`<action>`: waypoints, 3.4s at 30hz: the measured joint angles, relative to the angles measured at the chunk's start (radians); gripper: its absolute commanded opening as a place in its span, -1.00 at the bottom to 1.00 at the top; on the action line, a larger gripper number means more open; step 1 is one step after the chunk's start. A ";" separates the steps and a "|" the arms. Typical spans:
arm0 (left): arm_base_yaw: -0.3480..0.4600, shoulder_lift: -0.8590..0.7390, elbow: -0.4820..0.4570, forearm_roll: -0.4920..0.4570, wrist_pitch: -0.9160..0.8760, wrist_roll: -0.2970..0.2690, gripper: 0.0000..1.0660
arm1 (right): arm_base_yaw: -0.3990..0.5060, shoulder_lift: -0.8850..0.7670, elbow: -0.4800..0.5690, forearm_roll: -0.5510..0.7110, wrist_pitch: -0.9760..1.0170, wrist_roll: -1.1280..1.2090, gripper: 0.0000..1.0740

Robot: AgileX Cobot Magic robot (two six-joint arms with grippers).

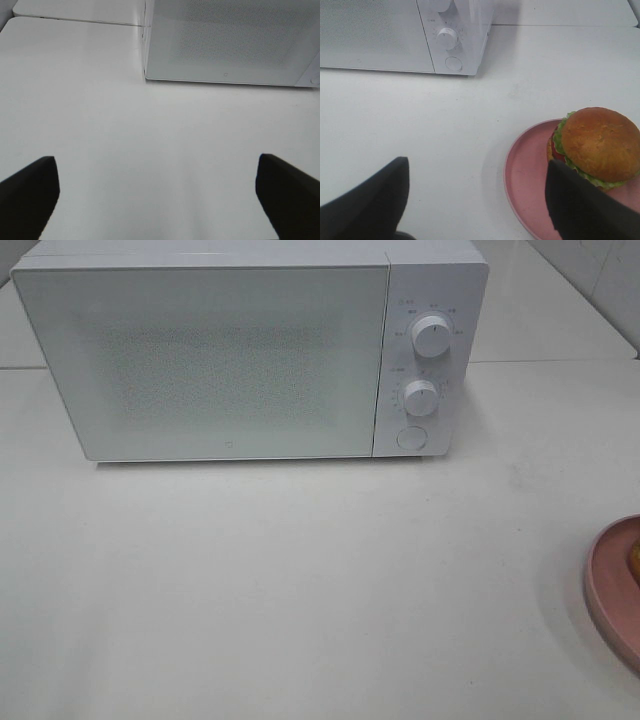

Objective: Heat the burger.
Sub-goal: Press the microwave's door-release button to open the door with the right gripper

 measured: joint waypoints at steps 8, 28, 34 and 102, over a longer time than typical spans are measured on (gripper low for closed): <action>0.000 0.000 0.000 0.000 0.000 0.000 0.88 | 0.000 0.000 0.000 0.000 0.000 0.000 0.40; 0.000 0.000 0.000 0.000 0.000 0.000 0.88 | 0.000 0.127 -0.033 0.011 -0.089 0.000 0.40; 0.000 0.000 0.000 0.000 0.000 0.000 0.88 | 0.000 0.214 -0.033 0.013 -0.154 0.000 0.40; 0.000 0.000 0.000 0.000 0.000 0.000 0.88 | 0.026 1.304 0.165 -0.093 -1.672 0.010 0.38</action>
